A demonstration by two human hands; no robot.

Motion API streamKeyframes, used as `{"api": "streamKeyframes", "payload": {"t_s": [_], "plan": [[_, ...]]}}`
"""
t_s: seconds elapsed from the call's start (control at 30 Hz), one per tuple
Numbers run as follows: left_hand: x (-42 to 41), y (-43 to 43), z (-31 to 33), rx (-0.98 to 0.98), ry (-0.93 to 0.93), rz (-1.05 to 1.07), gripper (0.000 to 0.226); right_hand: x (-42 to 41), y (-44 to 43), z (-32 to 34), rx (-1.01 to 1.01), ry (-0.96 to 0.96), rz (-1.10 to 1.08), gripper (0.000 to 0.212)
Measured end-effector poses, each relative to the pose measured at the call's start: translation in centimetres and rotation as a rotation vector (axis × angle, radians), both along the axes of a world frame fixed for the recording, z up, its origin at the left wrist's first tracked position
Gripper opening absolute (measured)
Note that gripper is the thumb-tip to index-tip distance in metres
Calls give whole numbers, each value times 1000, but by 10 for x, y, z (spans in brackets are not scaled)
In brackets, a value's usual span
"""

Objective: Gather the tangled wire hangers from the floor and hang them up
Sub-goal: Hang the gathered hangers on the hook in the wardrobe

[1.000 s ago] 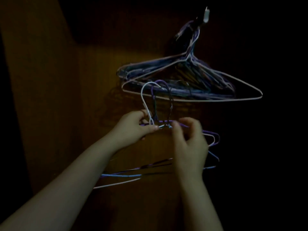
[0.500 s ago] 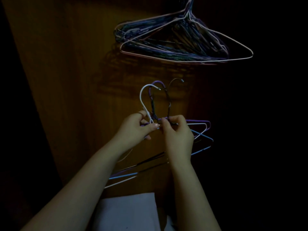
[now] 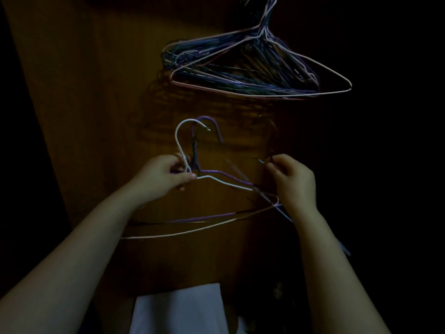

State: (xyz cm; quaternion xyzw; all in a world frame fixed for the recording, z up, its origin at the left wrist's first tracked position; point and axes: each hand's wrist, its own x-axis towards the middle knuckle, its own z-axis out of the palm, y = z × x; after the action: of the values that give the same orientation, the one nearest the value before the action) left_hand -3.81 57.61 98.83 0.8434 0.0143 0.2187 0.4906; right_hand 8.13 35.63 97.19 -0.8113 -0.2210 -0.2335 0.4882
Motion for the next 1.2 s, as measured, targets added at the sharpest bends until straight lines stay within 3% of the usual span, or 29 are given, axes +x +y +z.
{"api": "streamKeyframes", "payload": {"t_s": [0.23,0.63,0.9,1.2], "plan": [[24,1,41,220,-74,-65,22,28,6,59,44,8,244,13],[87,-6,162,482,-298,18,21,117,9,199,326,-43,266,22],[117,2,186,320,-278,39,9,157,38,264,303,38,419,14],[130,7,186,270,-245,83,12,171,76,252,76,-50,306,16]]}}
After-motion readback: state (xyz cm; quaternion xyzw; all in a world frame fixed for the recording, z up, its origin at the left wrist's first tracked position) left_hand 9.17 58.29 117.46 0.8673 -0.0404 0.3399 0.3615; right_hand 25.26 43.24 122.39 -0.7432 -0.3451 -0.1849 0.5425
